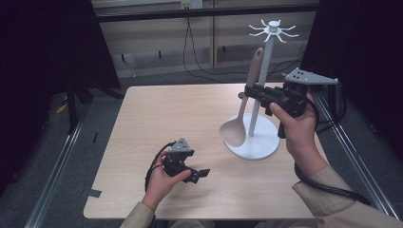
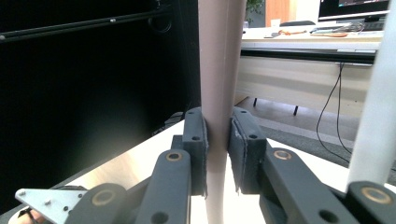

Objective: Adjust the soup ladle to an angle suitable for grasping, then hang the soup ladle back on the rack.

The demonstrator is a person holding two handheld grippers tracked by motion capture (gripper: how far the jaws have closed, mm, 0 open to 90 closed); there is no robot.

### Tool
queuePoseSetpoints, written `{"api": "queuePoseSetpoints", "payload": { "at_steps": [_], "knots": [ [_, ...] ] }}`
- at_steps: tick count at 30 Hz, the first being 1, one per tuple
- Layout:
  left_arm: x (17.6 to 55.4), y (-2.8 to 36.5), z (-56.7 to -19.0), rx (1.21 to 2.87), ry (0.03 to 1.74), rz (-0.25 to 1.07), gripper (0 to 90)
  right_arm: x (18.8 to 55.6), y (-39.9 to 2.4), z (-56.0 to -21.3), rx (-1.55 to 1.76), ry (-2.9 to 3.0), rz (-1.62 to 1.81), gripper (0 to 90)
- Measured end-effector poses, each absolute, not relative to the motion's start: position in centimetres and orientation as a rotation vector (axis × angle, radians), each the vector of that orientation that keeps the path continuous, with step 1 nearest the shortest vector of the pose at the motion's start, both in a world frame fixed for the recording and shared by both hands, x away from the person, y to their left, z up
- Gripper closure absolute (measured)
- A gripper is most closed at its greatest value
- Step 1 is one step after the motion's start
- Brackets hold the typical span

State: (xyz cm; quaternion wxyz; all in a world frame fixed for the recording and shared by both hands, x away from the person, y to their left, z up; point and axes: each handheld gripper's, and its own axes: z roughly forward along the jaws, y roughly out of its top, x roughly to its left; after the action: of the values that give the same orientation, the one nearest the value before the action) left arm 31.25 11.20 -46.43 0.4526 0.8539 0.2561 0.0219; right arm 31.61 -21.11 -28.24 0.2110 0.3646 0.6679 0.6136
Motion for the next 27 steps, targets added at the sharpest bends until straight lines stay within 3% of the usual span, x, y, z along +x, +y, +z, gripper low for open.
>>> {"api": "queuePoseSetpoints", "payload": {
  "at_steps": [27],
  "knots": [
    [31.2,11.9,-46.5,2.117,0.636,0.064,2.2,33.1,-22.0,-27.2,1.053,1.84,1.702,78.0]
  ]
}}
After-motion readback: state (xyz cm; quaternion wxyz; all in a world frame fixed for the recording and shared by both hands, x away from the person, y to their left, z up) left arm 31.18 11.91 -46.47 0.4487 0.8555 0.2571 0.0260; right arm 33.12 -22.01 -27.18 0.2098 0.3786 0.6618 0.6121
